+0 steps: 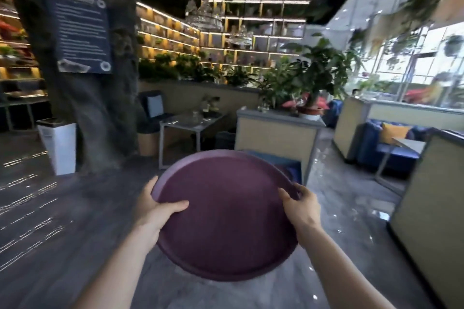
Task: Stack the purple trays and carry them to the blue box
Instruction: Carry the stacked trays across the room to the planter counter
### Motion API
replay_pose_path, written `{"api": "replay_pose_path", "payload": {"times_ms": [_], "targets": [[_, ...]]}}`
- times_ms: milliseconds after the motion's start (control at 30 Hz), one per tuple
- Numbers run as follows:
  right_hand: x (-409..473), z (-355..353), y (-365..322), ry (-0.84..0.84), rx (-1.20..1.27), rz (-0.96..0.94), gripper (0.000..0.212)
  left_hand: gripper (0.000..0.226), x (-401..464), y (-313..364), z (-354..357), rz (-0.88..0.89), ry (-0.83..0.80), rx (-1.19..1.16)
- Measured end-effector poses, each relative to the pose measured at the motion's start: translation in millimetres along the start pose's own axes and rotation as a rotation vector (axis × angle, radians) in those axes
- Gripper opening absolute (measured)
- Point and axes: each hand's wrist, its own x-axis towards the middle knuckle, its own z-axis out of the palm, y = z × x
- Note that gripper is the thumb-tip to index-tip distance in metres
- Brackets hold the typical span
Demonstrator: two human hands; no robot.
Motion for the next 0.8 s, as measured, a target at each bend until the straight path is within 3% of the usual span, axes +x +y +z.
{"api": "replay_pose_path", "payload": {"times_ms": [400,800], "targets": [[112,-70,59,0.190,-0.042,0.121,0.057,0.114,58,-26,177,0.010,-0.214,0.051],[286,12,95,0.254,-0.206,0.188,0.059,0.116,240,-87,298,-0.041,-0.292,0.074]]}}
